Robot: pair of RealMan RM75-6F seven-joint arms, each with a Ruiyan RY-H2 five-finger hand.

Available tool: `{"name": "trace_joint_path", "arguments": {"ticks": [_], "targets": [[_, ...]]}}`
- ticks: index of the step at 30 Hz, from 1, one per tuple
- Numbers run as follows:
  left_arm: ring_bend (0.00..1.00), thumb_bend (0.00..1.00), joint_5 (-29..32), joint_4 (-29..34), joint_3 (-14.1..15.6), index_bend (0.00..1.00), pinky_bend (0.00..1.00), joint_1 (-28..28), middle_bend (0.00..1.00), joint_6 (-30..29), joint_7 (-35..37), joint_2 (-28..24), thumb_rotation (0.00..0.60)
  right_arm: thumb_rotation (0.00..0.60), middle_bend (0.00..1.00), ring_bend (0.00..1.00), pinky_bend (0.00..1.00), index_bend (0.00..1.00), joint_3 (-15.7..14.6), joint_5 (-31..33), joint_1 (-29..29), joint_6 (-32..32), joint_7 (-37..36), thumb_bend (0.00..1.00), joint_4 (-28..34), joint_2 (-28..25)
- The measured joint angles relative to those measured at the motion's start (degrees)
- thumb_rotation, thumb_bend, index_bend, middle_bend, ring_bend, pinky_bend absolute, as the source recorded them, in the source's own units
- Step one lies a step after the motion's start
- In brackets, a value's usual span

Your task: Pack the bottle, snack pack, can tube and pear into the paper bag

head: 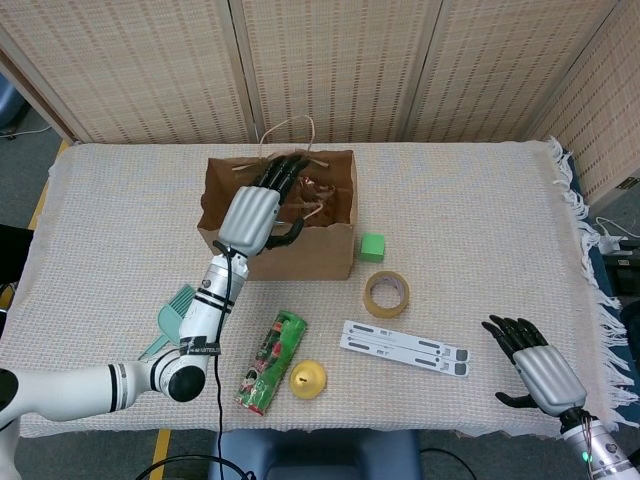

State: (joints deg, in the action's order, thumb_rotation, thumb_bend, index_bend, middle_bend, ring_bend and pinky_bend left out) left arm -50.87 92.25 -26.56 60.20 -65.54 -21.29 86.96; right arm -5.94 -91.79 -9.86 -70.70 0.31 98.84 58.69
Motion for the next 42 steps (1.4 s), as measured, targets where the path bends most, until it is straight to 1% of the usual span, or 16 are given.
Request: {"name": "trace_joint_path", "arguments": {"ticks": [4, 6, 8, 10, 13, 17, 19, 22, 23, 25, 28, 31, 34, 36, 39, 42], "targets": [[0.01, 0.39, -0.1, 0.6, 0.1, 0.05, 0.23, -0.4, 0.01, -0.3, 0.2, -0.3, 0.6, 0.6, 0.0, 0.0, 0.0, 0.0, 0.0, 0.0, 0.0, 0.0, 0.1, 0.03, 0.0, 0.0], [0.02, 0.41, -0.3, 1.2, 0.2, 0.07, 0.23, -0.7, 0.02, -0.7, 0.3, -0.7, 0.6, 0.6, 0.0, 0.0, 0.0, 0.0, 0.0, 0.0, 0.0, -0.1, 0.0, 0.03, 0.0, 0.0], [0.04, 0.44, -1.0, 2.8, 0.4, 0.1, 0.25, -1.8, 0.04, -1.6, 0.5, -1.7, 0.6, 0.6, 0.0, 0.0, 0.0, 0.0, 0.0, 0.0, 0.1, -0.2, -0.1, 0.03, -0.1, 0.0], [0.06, 0.45, -2.5, 5.1, 1.0, 0.12, 0.26, -3.4, 0.05, -2.8, 1.0, -3.5, 0.6, 0.6, 0.0, 0.0, 0.0, 0.0, 0.0, -0.2, 0.2, -0.4, -0.2, 0.03, -0.2, 0.0], [0.07, 0.47, -5.3, 9.6, 2.1, 0.14, 0.27, -7.4, 0.08, -5.2, 2.6, -7.7, 0.6, 0.6, 0.0, 0.0, 0.0, 0.0, -0.1, -0.4, 0.3, -0.6, -0.2, 0.03, -0.3, 0.0], [0.08, 0.48, -9.3, 15.1, 3.9, 0.17, 0.27, -14.4, 0.1, -8.9, 7.4, -14.0, 0.6, 0.6, 0.0, 0.0, 0.0, 0.0, -0.1, -0.5, 0.3, -0.6, -0.2, 0.02, -0.2, 0.1], [0.08, 0.48, -11.3, 16.7, 5.1, 0.18, 0.27, -17.7, 0.11, -10.4, 10.1, -16.8, 0.6, 0.6, 0.0, 0.0, 0.0, 0.0, -0.1, -0.4, 0.3, -0.6, -0.1, 0.02, -0.2, 0.2], [0.08, 0.48, -15.5, 18.2, 7.9, 0.18, 0.27, -23.0, 0.11, -12.4, 14.7, -21.0, 0.6, 0.6, 0.0, 0.0, 0.0, 0.0, -0.1, -0.6, 0.4, -0.7, 0.1, 0.03, -0.2, 0.3], [0.08, 0.48, -17.3, 18.4, 9.2, 0.18, 0.27, -24.9, 0.11, -13.0, 16.4, -22.4, 0.6, 0.6, 0.0, 0.0, 0.0, 0.0, -0.1, -0.6, 0.4, -0.8, 0.3, 0.03, -0.3, 0.4], [0.08, 0.48, -20.4, 18.2, 11.2, 0.18, 0.27, -27.4, 0.11, -13.7, 18.4, -24.1, 0.6, 0.6, 0.0, 0.0, 0.0, 0.0, -0.1, -0.7, 0.4, -0.9, 0.6, 0.03, -0.3, 0.5], [0.08, 0.47, -26.3, 16.2, 14.6, 0.18, 0.27, -29.7, 0.11, -14.4, 20.4, -25.9, 0.6, 0.6, 0.0, 0.0, 0.0, 0.0, -0.1, -0.7, 0.5, -0.9, 1.1, 0.03, -0.4, 0.7], [0.08, 0.45, -33.4, 11.7, 17.9, 0.17, 0.27, -30.8, 0.11, -14.8, 21.1, -26.8, 0.6, 0.6, 0.0, 0.0, 0.0, 0.0, 0.0, -0.7, 0.5, -1.0, 1.5, 0.03, -0.4, 0.9], [0.07, 0.41, -41.8, 4.8, 21.1, 0.12, 0.26, -31.2, 0.08, -15.1, 20.6, -27.0, 0.6, 0.6, 0.0, 0.0, 0.0, 0.0, 0.0, -0.7, 0.5, -1.2, 1.7, 0.03, -0.5, 1.0], [0.06, 0.4, -48.1, -1.0, 23.3, 0.08, 0.23, -31.1, 0.05, -15.1, 19.8, -26.9, 0.6, 0.6, 0.0, 0.0, 0.0, 0.0, 0.0, -0.7, 0.5, -1.1, 1.8, 0.03, -0.5, 1.1], [0.01, 0.39, -57.3, -9.5, 26.6, 0.03, 0.19, -30.3, 0.01, -15.3, 18.3, -26.2, 0.6, 0.6, 0.0, 0.0, 0.0, 0.0, 0.1, -0.7, 0.6, -1.2, 1.7, 0.03, -0.6, 1.1], [0.0, 0.39, -65.6, -17.3, 29.8, 0.0, 0.15, -29.0, 0.0, -15.3, 16.6, -25.1, 0.6, 0.6, 0.0, 0.0, 0.0, 0.0, 0.1, -0.6, 0.5, -1.1, 1.6, 0.03, -0.6, 1.0]]}}
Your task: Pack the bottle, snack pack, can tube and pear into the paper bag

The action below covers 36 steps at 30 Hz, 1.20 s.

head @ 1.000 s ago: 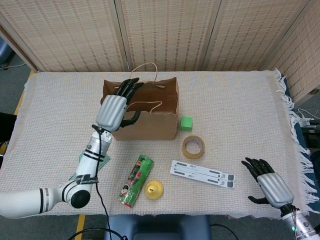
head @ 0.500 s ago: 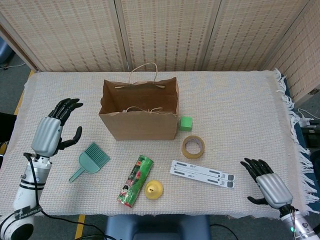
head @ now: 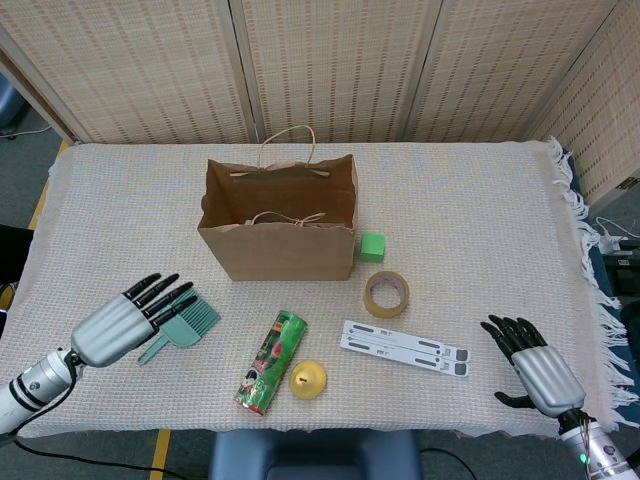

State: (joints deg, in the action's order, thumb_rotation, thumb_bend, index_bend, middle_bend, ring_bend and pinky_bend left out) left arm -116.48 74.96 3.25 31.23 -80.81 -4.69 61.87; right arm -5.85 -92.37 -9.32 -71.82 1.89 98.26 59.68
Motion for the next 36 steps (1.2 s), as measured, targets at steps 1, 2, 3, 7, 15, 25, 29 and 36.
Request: {"name": "trace_joint_path", "arguments": {"ticks": [1, 2, 3, 7, 15, 25, 29, 36], "targets": [[0.0, 0.39, -2.3, -1.9, 0.9, 0.0, 0.14, 0.5, 0.0, 0.0, -0.7, 0.4, 0.6, 0.6, 0.0, 0.0, 0.0, 0.0, 0.0, 0.0, 0.0, 0.1, 0.0, 0.03, 0.0, 0.0], [0.0, 0.39, -5.1, -4.1, 2.0, 0.0, 0.14, 1.3, 0.0, 0.0, -1.6, 1.0, 0.6, 0.6, 0.0, 0.0, 0.0, 0.0, 0.0, 0.0, -0.1, 0.1, 0.0, 0.03, 0.0, 0.0], [0.0, 0.38, -7.1, -5.4, 2.8, 0.0, 0.13, 1.9, 0.0, 0.0, -2.3, 1.5, 0.6, 0.6, 0.0, 0.0, 0.0, 0.0, 0.0, 0.1, -0.1, 0.3, 0.0, 0.03, 0.1, -0.1], [0.0, 0.38, -13.2, -7.8, 5.7, 0.0, 0.1, 5.4, 0.0, 1.2, -4.9, 4.4, 0.6, 0.6, 0.0, 0.0, 0.0, 0.0, -0.1, 0.3, -0.2, 0.7, 0.2, 0.03, 0.2, -0.1], [0.0, 0.38, -16.9, -4.8, 6.0, 0.0, 0.06, 12.9, 0.0, 10.4, -10.1, 7.9, 0.6, 0.6, 0.0, 0.0, 0.0, 0.0, -0.3, 0.5, -0.5, 1.4, 0.0, 0.03, 0.8, -0.6], [0.0, 0.38, -16.0, -1.4, 4.3, 0.0, 0.06, 20.7, 0.0, 20.4, -11.7, 14.2, 0.6, 0.6, 0.0, 0.0, 0.0, 0.0, -0.2, 1.6, -1.0, 2.8, -1.3, 0.03, 1.4, -1.5], [0.0, 0.38, -14.0, -2.7, 3.7, 0.0, 0.06, 22.4, 0.0, 22.0, -11.0, 17.1, 0.6, 0.6, 0.0, 0.0, 0.0, 0.0, -0.3, 1.8, -1.3, 3.5, -1.7, 0.03, 1.7, -1.9], [0.0, 0.38, -12.2, -6.8, 4.1, 0.0, 0.06, 23.6, 0.0, 22.4, -10.4, 20.5, 0.6, 0.6, 0.0, 0.0, 0.0, 0.0, -0.4, 2.0, -1.6, 4.1, -2.0, 0.03, 2.2, -2.3]]}}
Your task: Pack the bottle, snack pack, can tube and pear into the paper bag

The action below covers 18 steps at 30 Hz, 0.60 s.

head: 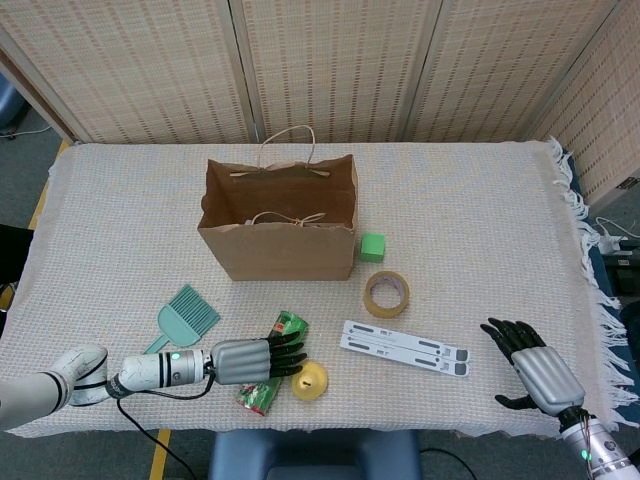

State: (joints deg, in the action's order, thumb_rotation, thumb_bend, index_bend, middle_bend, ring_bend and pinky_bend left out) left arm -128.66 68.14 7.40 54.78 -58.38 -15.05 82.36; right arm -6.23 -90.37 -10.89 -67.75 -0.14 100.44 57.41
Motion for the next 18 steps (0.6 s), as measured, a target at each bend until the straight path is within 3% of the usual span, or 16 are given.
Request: {"name": "trace_joint_path", "arguments": {"ticks": [18], "targets": [[0.0, 0.38, 3.8, -8.2, 3.9, 0.0, 0.07, 0.7, 0.0, -0.6, 0.6, 3.4, 0.6, 0.6, 0.0, 0.0, 0.0, 0.0, 0.0, 0.3, 0.0, 0.1, 0.6, 0.02, 0.3, 0.1]]}}
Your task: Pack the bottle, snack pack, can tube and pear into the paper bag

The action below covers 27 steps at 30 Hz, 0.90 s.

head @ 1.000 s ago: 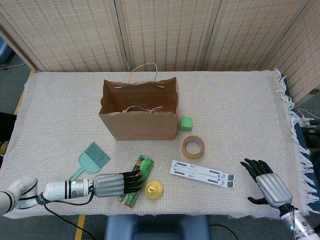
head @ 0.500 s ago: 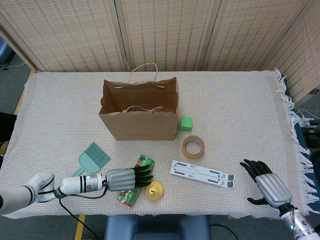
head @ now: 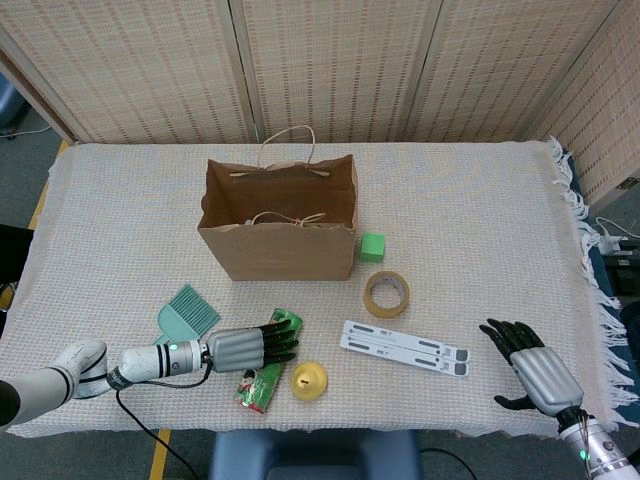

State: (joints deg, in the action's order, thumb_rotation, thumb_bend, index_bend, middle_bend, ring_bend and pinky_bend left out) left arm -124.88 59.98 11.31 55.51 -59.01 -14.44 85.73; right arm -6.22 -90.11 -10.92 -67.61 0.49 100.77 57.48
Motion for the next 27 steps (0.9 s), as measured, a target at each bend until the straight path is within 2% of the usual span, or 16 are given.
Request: {"name": "trace_joint_path", "arguments": {"ticks": [7, 13, 17, 20, 24, 27], "targets": [[0.0, 0.38, 0.1, -2.3, 2.2, 0.0, 0.09, -0.2, 0.0, -0.6, 0.3, 1.0, 0.6, 0.6, 0.0, 0.0, 0.0, 0.0, 0.0, 0.2, -0.1, 0.3, 0.3, 0.03, 0.2, 0.0], [0.03, 0.39, 0.6, -4.6, 3.5, 0.1, 0.2, -0.2, 0.03, -0.8, 1.1, 1.8, 0.6, 0.6, 0.0, 0.0, 0.0, 0.0, 0.1, 0.6, -0.1, 0.3, 0.6, 0.02, 0.2, 0.1], [0.16, 0.45, 0.5, -6.0, 4.8, 0.23, 0.34, -0.1, 0.17, -1.5, 1.8, 2.2, 0.6, 0.6, 0.0, 0.0, 0.0, 0.0, 0.2, 0.7, -0.1, 0.4, 0.7, 0.03, 0.3, 0.2], [0.32, 0.54, 0.2, -6.6, 5.4, 0.36, 0.5, 0.0, 0.33, -2.6, 2.4, 2.4, 0.6, 0.6, 0.0, 0.0, 0.0, 0.0, 0.2, 0.8, 0.0, 0.3, 0.8, 0.03, 0.3, 0.2], [0.53, 0.6, -0.1, -7.5, 6.3, 0.54, 0.72, 0.3, 0.56, -3.7, 3.2, 2.6, 0.6, 0.6, 0.0, 0.0, 0.0, 0.0, 0.2, 0.7, 0.0, 0.2, 0.8, 0.03, 0.3, 0.2], [0.61, 0.62, 0.0, -7.6, 6.8, 0.59, 0.78, 0.4, 0.61, -3.9, 3.5, 2.6, 0.6, 0.6, 0.0, 0.0, 0.0, 0.0, 0.3, 0.8, 0.0, 0.1, 0.8, 0.03, 0.3, 0.3]]}}
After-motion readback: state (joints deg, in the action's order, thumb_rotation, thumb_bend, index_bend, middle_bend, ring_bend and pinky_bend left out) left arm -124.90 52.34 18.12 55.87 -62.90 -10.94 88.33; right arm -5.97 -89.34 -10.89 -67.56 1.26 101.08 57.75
